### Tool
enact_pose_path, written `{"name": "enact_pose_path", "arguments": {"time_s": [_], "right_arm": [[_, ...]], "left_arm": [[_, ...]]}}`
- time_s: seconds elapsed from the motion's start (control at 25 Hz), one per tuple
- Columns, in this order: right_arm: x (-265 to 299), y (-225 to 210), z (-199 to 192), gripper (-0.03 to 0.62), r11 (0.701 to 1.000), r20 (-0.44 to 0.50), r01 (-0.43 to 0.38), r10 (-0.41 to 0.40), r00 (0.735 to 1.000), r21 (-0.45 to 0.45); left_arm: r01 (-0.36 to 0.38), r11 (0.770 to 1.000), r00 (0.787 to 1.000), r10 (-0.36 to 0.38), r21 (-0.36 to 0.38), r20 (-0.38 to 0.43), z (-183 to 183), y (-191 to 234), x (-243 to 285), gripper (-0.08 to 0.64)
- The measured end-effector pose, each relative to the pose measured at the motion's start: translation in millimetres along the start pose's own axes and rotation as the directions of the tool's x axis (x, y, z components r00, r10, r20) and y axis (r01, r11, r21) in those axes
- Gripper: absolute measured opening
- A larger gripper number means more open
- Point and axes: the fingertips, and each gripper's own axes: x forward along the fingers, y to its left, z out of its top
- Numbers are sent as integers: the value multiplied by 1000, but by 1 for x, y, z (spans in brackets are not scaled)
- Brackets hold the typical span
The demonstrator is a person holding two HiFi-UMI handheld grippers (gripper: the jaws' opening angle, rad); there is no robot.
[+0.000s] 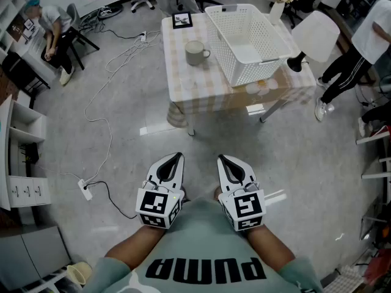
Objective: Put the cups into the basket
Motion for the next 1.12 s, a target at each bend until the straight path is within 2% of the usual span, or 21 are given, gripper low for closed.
{"name": "enact_pose_path", "arguments": {"time_s": [0.44,0.72,1.12], "right_arm": [[6,7,6,11,1000,6,4,-4,1000,19],[12,11,11,12,998,5,53,-53,999,34],[31,42,28,12,989,36,135,-137,990,55]], "left_arm": [[10,1000,1000,-10,4,3,0,8,1,2],[33,999,999,-33,13,11,5,24,-6,2],[71,997,997,-72,44,29,11,68,-26,2]]}}
